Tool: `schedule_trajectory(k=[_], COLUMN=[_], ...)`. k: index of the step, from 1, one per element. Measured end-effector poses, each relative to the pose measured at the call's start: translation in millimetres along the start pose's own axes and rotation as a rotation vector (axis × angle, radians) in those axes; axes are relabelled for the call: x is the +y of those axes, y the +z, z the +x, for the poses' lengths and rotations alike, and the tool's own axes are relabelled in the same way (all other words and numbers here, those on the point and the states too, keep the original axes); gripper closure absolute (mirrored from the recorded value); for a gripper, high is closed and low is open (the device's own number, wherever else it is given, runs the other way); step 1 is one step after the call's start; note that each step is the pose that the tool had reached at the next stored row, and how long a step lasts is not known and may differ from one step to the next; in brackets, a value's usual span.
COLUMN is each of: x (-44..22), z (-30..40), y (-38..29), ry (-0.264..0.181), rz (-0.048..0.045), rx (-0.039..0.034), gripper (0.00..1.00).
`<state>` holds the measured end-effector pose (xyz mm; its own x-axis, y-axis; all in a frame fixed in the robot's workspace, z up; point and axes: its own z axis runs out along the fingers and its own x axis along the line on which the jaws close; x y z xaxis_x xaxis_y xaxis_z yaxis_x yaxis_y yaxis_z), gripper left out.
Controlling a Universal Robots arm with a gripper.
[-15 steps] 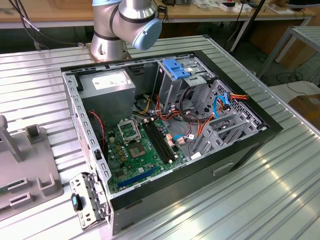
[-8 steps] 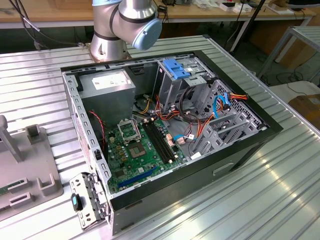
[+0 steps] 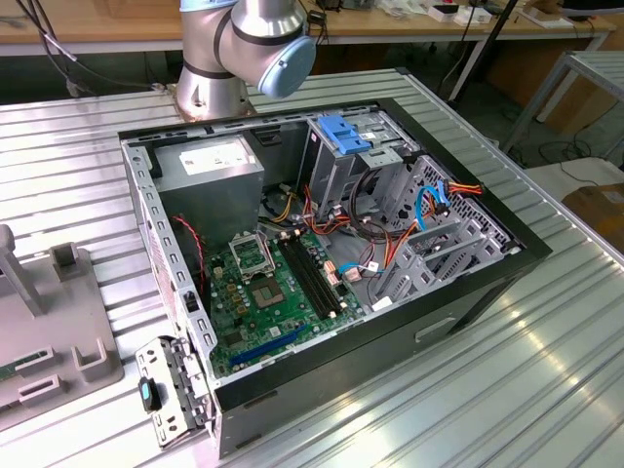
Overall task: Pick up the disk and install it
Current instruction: 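Pick up the disk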
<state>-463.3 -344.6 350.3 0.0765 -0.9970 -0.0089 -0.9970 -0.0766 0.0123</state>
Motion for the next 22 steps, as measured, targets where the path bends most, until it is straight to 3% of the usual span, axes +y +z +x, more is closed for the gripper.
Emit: schedule_trajectory(k=[15,16,17,22], x=[0.9,1.0,2.9,3.4], z=[-0.1,-0.1,1.2,4.9], y=[0.0,1.5,7.6,24.3], ry=[0.000,0.000,-0.002,-0.004], rz=[0.0001,0.0000,0.0001,0.0001], rx=[0.0000,0.0000,0.0000,0.0000], gripper=[0.58,0.58,0.58,0.58])
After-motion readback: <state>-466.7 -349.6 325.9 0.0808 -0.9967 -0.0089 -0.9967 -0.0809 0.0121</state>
